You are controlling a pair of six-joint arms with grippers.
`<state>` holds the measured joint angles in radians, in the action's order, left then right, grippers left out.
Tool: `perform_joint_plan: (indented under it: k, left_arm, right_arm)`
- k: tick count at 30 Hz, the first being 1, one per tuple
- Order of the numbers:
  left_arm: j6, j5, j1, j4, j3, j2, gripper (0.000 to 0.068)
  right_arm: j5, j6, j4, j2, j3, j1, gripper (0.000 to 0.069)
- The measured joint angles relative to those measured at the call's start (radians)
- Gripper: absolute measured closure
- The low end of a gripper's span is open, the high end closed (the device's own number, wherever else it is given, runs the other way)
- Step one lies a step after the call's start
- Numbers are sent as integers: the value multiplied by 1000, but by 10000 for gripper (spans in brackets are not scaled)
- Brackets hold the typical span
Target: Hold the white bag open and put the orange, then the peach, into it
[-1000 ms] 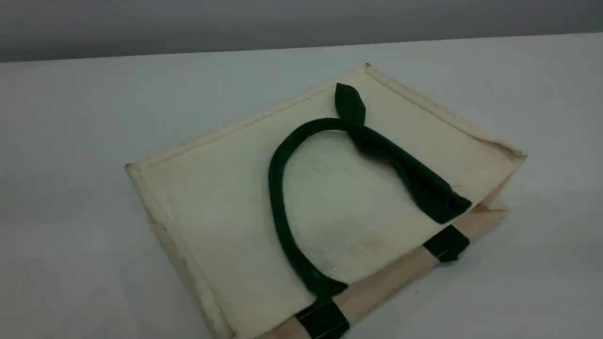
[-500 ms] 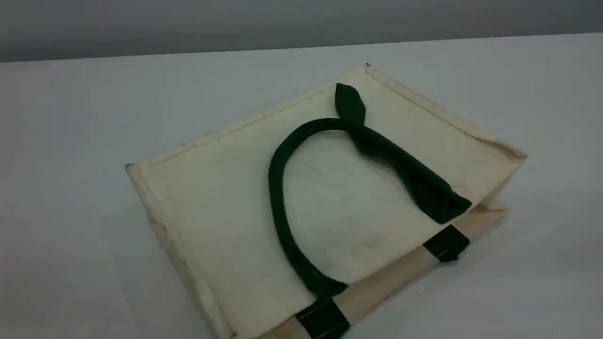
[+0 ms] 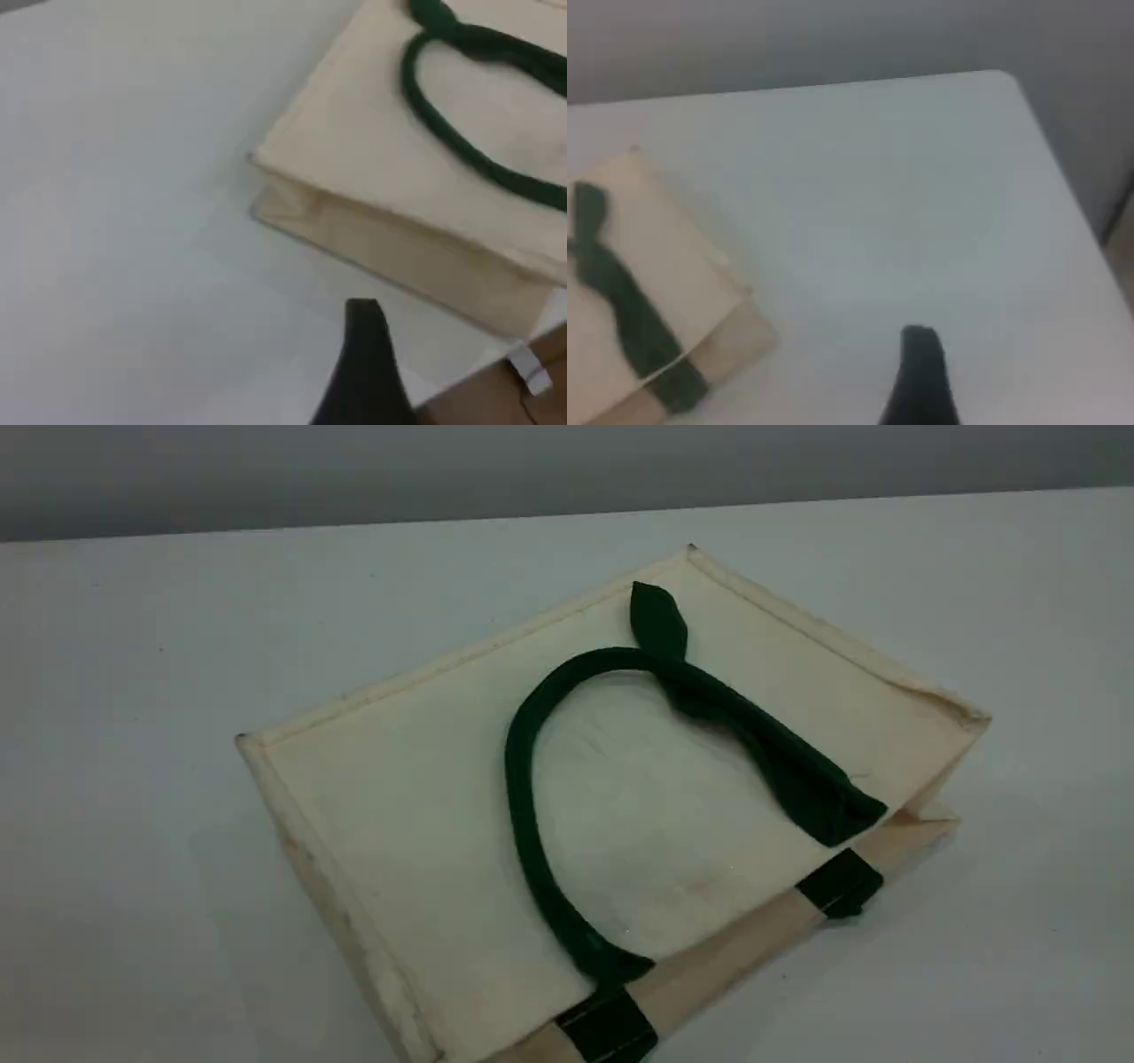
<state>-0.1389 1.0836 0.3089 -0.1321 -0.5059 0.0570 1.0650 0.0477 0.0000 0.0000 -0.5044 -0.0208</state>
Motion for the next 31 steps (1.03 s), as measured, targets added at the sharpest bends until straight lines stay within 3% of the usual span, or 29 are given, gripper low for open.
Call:
perform_joint_plan:
  k: [5, 9, 13, 31]
  left_arm:
    - [-2, 0, -159, -1, -1, -18, 195]
    - [-2, 2, -234, -1, -2, -59, 195]
    - [-2, 4, -261, -1, -2, -58, 195]
    - [-2, 4, -261, -1, -2, -57, 195]
  right_arm:
    - [0, 0, 0, 0, 0, 1, 195]
    - [0, 0, 0, 0, 0, 1, 195]
    - [0, 0, 0, 0, 0, 1, 195]
    - [0, 0, 0, 0, 0, 1, 195]
